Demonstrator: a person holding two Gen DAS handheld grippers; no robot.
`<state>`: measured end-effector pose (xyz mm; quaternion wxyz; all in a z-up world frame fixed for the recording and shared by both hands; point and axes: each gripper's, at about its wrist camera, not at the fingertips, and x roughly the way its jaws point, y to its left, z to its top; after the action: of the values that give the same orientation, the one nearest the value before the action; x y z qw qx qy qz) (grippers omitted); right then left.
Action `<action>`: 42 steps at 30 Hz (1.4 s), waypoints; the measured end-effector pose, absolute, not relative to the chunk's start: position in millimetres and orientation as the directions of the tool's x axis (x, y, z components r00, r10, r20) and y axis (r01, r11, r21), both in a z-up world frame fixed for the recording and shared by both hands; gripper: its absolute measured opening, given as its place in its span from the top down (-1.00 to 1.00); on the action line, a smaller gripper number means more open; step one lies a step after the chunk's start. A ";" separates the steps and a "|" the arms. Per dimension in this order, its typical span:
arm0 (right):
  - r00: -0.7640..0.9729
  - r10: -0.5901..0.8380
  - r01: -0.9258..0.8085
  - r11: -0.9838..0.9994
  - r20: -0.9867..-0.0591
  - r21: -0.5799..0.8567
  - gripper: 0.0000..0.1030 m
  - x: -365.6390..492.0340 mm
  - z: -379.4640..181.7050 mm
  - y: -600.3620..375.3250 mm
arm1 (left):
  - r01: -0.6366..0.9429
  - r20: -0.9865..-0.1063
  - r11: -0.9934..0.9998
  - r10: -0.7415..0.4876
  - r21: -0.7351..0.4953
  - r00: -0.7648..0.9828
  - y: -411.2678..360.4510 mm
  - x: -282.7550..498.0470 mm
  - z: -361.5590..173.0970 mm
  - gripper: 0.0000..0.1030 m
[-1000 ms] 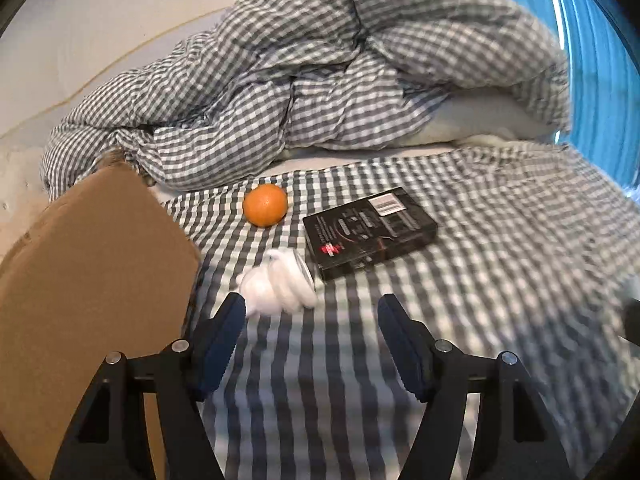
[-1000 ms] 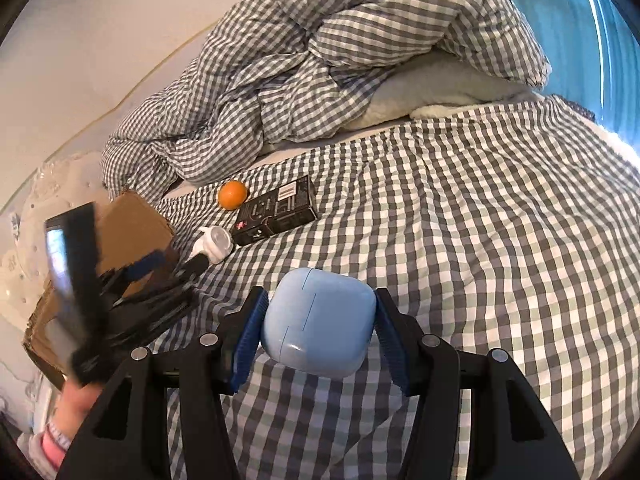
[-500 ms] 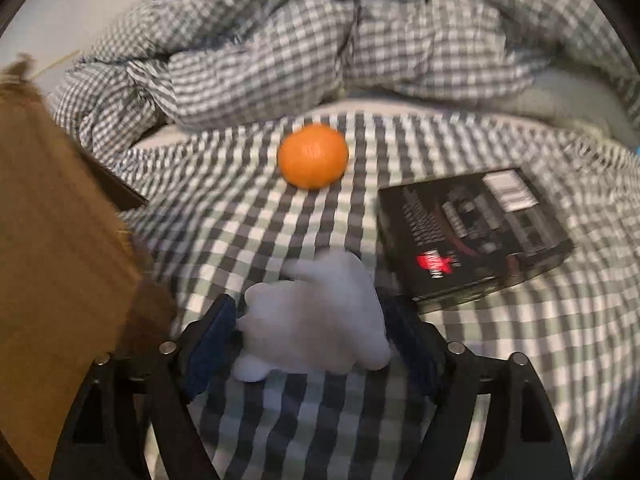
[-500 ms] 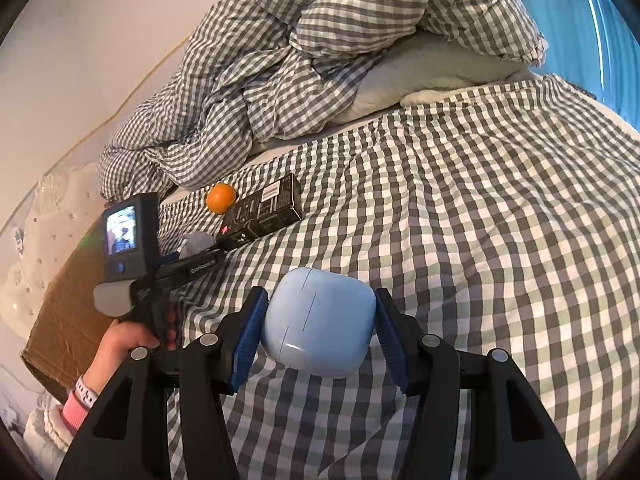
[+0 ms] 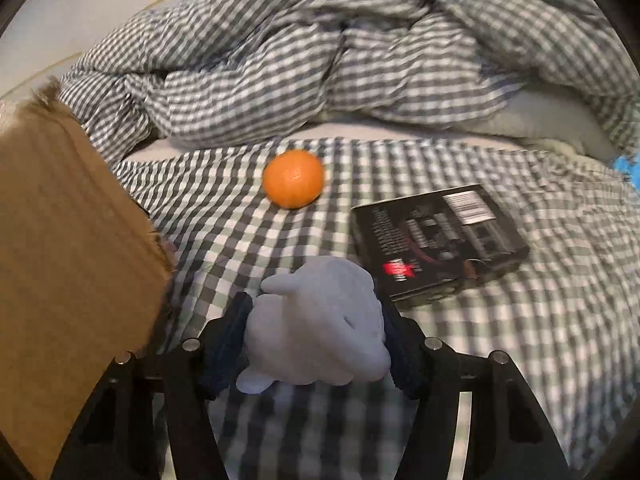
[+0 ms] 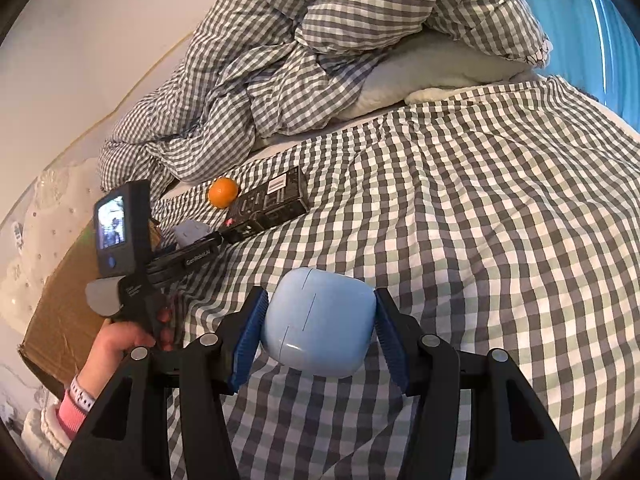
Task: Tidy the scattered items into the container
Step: 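Carry the figurine and earbud case over the cardboard box and open both tools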
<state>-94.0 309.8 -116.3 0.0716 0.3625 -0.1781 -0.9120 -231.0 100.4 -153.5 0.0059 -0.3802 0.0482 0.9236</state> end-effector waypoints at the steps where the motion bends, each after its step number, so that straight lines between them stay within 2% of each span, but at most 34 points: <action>1: -0.729 -0.260 0.003 -0.927 -0.634 0.376 -0.04 -93.1 -114.2 308.8 | -0.057 -0.695 -0.996 -0.012 0.076 -0.719 103.0 -224.2 -148.8 -0.21; 9: -0.761 -0.251 0.034 -0.937 -0.598 0.349 -0.04 -74.1 -80.4 294.5 | -0.168 -0.638 -0.985 0.113 0.027 -0.762 134.9 -156.7 -98.9 -0.21; 13: -0.775 -0.246 0.054 -0.944 -0.582 0.326 -0.04 -59.7 -59.9 282.0 | -0.206 -0.614 -0.977 0.135 0.047 -0.777 136.1 -127.6 -64.4 -0.22; 23: -0.784 -0.237 0.115 -0.964 -0.573 0.241 -0.04 -29.0 -18.7 218.1 | -0.091 -0.545 -0.988 0.008 0.126 -0.839 58.8 -67.1 17.3 -0.22; 29: -0.800 -0.255 0.189 -0.966 -0.543 0.176 -0.04 -18.9 15.0 155.9 | 0.004 -0.505 -0.991 -0.073 0.137 -0.860 -11.3 -34.5 43.8 -0.22; 35: -0.775 -0.352 0.333 -0.933 -0.524 0.134 -0.04 -27.7 41.2 64.3 | 0.153 -0.513 -0.981 -0.193 0.119 -0.837 -92.5 -30.3 50.0 -0.22; 39: -0.713 -0.453 0.434 -0.884 -0.535 0.171 -0.04 -42.5 41.9 12.6 | 0.234 -0.552 -0.964 -0.263 0.123 -0.791 -135.4 -43.3 36.2 -0.23; 42: -0.688 -0.454 0.462 -0.876 -0.566 0.142 -0.04 -55.5 31.8 -23.5 | 0.276 -0.589 -0.956 -0.283 0.104 -0.757 -162.4 -53.2 19.2 -0.23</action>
<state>-55.5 -23.5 31.8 0.2492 0.3061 0.0060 -0.9188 -53.2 -162.4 19.2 -0.1489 -0.3154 0.0056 0.9372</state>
